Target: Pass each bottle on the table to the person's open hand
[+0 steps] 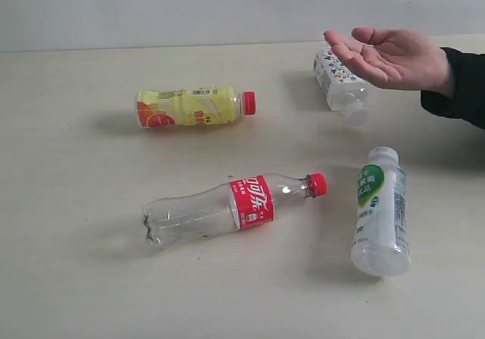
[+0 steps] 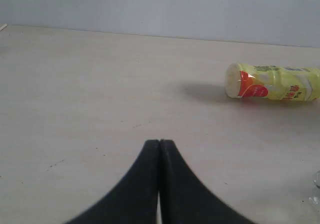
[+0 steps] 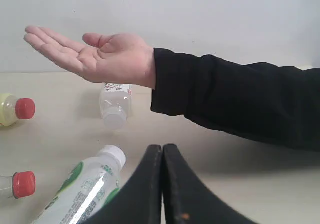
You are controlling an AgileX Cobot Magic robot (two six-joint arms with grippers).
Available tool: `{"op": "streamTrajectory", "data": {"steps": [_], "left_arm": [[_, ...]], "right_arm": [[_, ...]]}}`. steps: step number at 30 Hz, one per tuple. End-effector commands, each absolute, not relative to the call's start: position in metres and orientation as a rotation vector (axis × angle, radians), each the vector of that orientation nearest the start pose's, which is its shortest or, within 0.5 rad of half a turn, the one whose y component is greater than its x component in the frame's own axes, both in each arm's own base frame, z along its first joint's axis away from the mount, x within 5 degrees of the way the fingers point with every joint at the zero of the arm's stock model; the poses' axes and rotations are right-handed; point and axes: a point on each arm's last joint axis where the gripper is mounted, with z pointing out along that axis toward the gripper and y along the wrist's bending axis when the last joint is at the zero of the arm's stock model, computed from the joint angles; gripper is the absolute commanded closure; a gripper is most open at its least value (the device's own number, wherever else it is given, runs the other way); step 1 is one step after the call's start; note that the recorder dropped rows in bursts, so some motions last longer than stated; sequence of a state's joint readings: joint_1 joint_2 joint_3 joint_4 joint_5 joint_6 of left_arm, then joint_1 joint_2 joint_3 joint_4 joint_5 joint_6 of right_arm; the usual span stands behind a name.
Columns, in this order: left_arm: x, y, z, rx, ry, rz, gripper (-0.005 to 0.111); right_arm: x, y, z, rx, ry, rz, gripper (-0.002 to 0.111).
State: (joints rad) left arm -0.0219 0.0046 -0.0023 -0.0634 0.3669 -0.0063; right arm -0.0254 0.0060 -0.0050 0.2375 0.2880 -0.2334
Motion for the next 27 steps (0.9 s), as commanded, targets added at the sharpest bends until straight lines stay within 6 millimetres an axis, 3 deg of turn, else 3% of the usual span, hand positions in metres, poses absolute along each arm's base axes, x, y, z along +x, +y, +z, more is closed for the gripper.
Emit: {"op": "streamTrajectory", "data": {"steps": [1, 9, 13, 20, 27], "left_arm": [[0.053, -0.003, 0.181, -0.019, 1.839, -0.072, 0.107], [0.053, -0.003, 0.182, 0.000, 1.834, -0.055, 0.107], [0.055, -0.003, 0.190, 0.013, 1.745, -0.044, 0.107], [0.056, -0.003, 0.207, -0.318, 1.532, -0.386, 0.107], [0.055, 0.002, 0.219, -0.489, 1.359, -0.547, 0.107]], "right_arm": [[0.055, 0.004, 0.188, -0.029, 1.759, 0.025, 0.108], [0.055, 0.004, 0.188, -0.029, 1.759, 0.025, 0.108], [0.055, 0.004, 0.188, -0.029, 1.759, 0.025, 0.108], [0.055, 0.004, 0.188, -0.029, 1.759, 0.025, 0.108], [0.055, 0.004, 0.188, -0.029, 1.759, 0.025, 0.108]]}}
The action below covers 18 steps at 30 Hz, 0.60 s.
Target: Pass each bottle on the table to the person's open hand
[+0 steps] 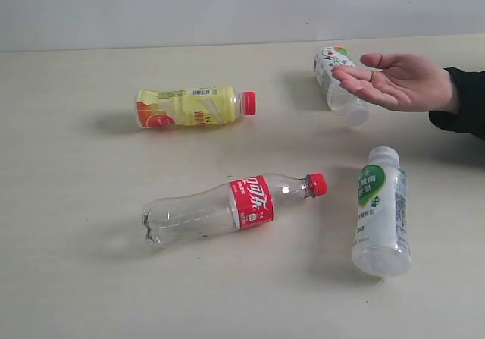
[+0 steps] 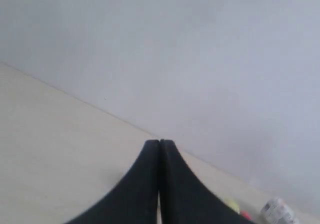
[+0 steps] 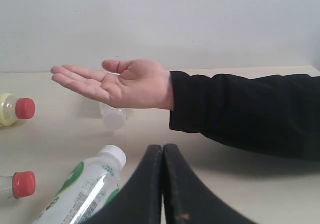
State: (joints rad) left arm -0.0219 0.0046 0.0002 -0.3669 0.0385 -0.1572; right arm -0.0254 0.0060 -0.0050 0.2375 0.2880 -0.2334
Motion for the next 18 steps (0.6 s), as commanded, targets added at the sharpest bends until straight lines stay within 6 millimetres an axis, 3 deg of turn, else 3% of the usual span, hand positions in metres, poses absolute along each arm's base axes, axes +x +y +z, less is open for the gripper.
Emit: {"op": "streamTrajectory", "data": {"steps": [1, 4, 7, 10, 14, 18], "left_arm": [[0.055, 0.003, 0.221, -0.512, 1.324, -0.566, 0.107], [0.053, 0.007, 0.230, -0.553, 1.220, -0.604, 0.107], [0.047, 0.007, 0.260, -0.497, 1.136, -0.594, 0.107], [0.048, 0.003, 0.292, -0.414, 1.167, -0.539, 0.107], [0.065, -0.001, 0.328, -0.339, 1.321, -0.456, 0.107], [0.104, -0.007, 0.352, -0.288, 1.644, -0.378, 0.107]], "right_arm": [[0.055, 0.004, 0.188, -0.029, 1.759, 0.025, 0.108], [0.055, 0.004, 0.188, -0.029, 1.759, 0.025, 0.108], [0.055, 0.004, 0.188, -0.029, 1.759, 0.025, 0.108], [0.055, 0.004, 0.188, -0.029, 1.759, 0.025, 0.108], [0.055, 0.004, 0.188, -0.029, 1.759, 0.025, 0.108], [0.055, 0.004, 0.188, -0.029, 1.759, 0.025, 0.108]]}}
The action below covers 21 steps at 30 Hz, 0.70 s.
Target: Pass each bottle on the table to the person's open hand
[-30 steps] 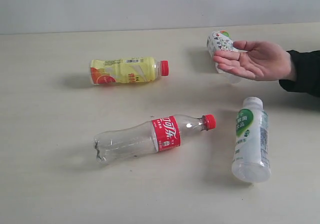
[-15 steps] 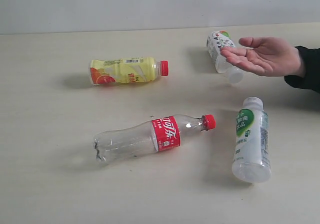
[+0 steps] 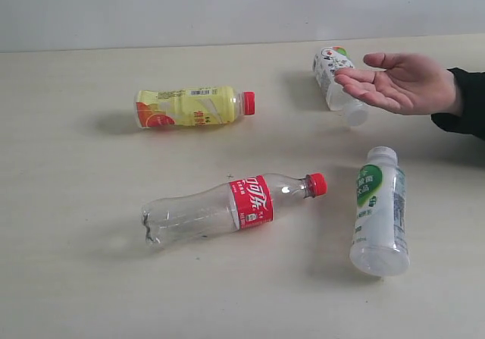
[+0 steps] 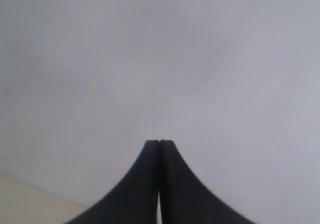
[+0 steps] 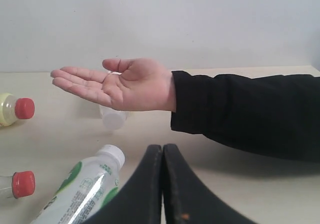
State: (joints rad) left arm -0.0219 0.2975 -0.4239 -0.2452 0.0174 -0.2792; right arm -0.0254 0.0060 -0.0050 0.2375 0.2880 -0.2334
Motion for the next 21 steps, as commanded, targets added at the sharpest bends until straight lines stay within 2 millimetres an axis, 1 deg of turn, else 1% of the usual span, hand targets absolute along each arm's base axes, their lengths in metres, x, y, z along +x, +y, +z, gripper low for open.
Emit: {"op": "streamTrajectory", "data": {"steps": [1, 3, 4, 6, 7, 9, 10, 12, 15, 17, 21], "left_arm": [[0.112, -0.009, 0.360, -0.263, 1.707, -0.369, 0.107], [0.135, -0.016, 0.367, -0.174, 1.899, -0.355, 0.107], [0.143, -0.020, 0.369, -0.098, 1.978, -0.352, 0.107], [0.163, -0.034, 0.371, 0.088, 2.172, -0.420, 0.107], [0.171, -0.042, 0.369, 0.190, 2.248, -0.483, 0.107], [0.182, -0.061, 0.369, 0.495, 2.335, -0.618, 0.107], [0.186, -0.070, 0.368, 0.609, 2.359, -0.680, 0.107], [0.194, -0.084, 0.365, 0.736, 2.399, -0.717, 0.107], [0.205, -0.103, 0.355, 0.869, 2.456, -0.648, 0.107], [0.211, -0.114, 0.348, 0.905, 2.529, -0.579, 0.107], [0.223, -0.140, 0.325, 1.015, 2.686, -0.352, 0.107]], "right_arm": [[0.055, 0.004, 0.188, -0.029, 1.759, 0.025, 0.108], [0.055, 0.004, 0.188, -0.029, 1.759, 0.025, 0.108], [0.055, 0.004, 0.188, -0.029, 1.759, 0.025, 0.108], [0.055, 0.004, 0.188, -0.029, 1.759, 0.025, 0.108], [0.055, 0.004, 0.188, -0.029, 1.759, 0.025, 0.108], [0.055, 0.004, 0.188, -0.029, 1.759, 0.025, 0.108], [0.055, 0.004, 0.188, -0.029, 1.759, 0.025, 0.108], [0.055, 0.004, 0.188, -0.029, 1.759, 0.025, 0.108], [0.055, 0.004, 0.188, -0.029, 1.759, 0.025, 0.108], [0.055, 0.004, 0.188, -0.029, 1.759, 0.025, 0.108], [0.055, 0.004, 0.188, -0.029, 1.759, 0.025, 0.108]]}}
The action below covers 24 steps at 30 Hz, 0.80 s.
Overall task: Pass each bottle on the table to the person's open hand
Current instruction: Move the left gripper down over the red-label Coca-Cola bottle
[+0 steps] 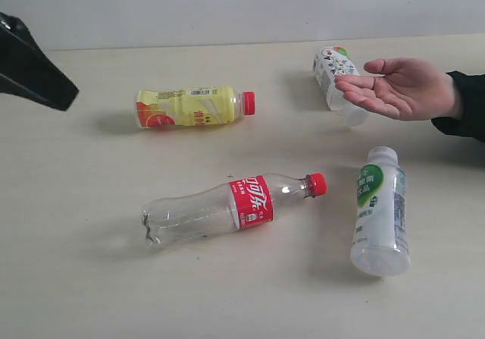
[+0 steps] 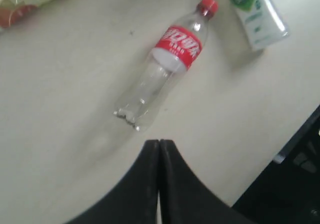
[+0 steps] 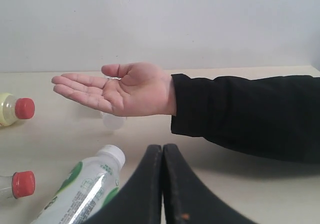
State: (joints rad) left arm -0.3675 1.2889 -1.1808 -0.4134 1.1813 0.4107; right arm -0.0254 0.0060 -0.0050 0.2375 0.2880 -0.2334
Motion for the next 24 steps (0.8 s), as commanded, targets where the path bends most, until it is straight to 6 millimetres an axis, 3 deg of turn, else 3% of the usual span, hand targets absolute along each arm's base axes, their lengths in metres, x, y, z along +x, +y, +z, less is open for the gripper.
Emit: {"op": "streamTrajectory", "data": {"steps": [1, 9, 13, 19, 21, 24], "left_arm": [[0.225, -0.148, 0.318, 1.072, 2.696, -0.307, 0.107], [0.229, -0.217, 0.273, 1.526, 2.637, -0.189, 0.104], [0.233, -0.242, 0.259, 1.674, 2.579, -0.181, 0.082], [0.249, -0.263, 0.241, 1.671, 2.465, -0.193, 0.036], [0.253, -0.267, 0.235, 1.661, 2.442, -0.200, 0.029], [0.257, -0.270, 0.227, 1.674, 2.431, -0.197, 0.028]], "right_arm": [[0.055, 0.004, 0.188, -0.029, 1.759, 0.025, 0.108], [0.055, 0.004, 0.188, -0.029, 1.759, 0.025, 0.108], [0.055, 0.004, 0.188, -0.029, 1.759, 0.025, 0.108], [0.055, 0.004, 0.188, -0.029, 1.759, 0.025, 0.108], [0.055, 0.004, 0.188, -0.029, 1.759, 0.025, 0.108], [0.055, 0.004, 0.188, -0.029, 1.759, 0.025, 0.108]]}}
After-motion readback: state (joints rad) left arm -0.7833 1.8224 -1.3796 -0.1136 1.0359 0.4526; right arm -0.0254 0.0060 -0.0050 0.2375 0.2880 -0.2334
